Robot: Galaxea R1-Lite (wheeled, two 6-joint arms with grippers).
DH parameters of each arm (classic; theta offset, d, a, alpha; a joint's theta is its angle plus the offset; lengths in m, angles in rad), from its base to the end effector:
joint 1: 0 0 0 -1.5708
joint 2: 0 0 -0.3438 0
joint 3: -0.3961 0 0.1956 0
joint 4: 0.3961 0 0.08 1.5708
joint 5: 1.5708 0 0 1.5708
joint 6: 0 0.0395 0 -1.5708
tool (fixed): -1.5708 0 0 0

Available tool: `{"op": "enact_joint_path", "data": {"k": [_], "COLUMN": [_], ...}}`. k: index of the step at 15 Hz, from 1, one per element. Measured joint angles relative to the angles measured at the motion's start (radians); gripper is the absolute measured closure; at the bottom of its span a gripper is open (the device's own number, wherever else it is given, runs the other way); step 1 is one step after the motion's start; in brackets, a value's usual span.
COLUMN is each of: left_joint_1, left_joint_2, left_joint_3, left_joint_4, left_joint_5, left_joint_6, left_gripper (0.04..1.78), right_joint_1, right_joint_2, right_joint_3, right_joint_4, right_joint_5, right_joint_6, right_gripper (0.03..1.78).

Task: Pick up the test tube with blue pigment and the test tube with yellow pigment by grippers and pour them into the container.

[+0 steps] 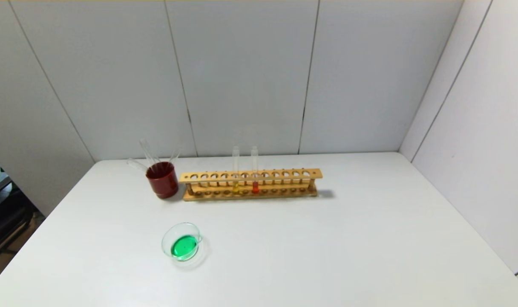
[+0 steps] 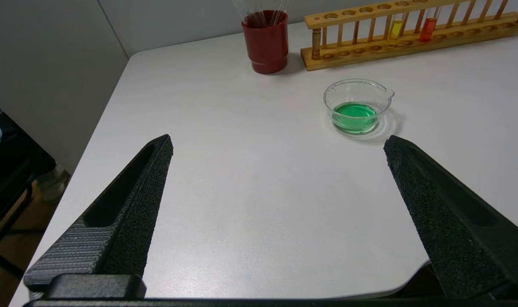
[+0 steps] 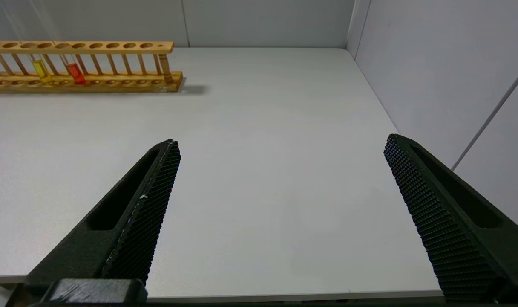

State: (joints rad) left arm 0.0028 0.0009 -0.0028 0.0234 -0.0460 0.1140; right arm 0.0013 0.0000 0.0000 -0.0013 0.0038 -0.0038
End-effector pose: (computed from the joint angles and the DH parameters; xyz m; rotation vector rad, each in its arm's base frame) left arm -0.0441 -0.0019 0.0736 0.1135 0.0190 -0.0444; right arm -0.0438 0.0001 0.0756 -0.0038 -0.0013 0.0051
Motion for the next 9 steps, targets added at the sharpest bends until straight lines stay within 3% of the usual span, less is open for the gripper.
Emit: {"op": "enact_joint_path", "data": {"k": [9], "left_joint_1": [0.0], "left_joint_2": [-0.003], "left_joint_3": [0.002], "left_joint_4": [-0.01], "left_joint_5": [-0.001], "left_joint_6": [-0.001], "left_gripper": [0.07], "right_joint_1": [0.0], "right_joint_2": [0.0], "right_joint_3": [0.0], "right_joint_4": [0.0], "right_joint_5": [0.0], "right_joint_6": [0.0], "right_gripper": [0.06]}}
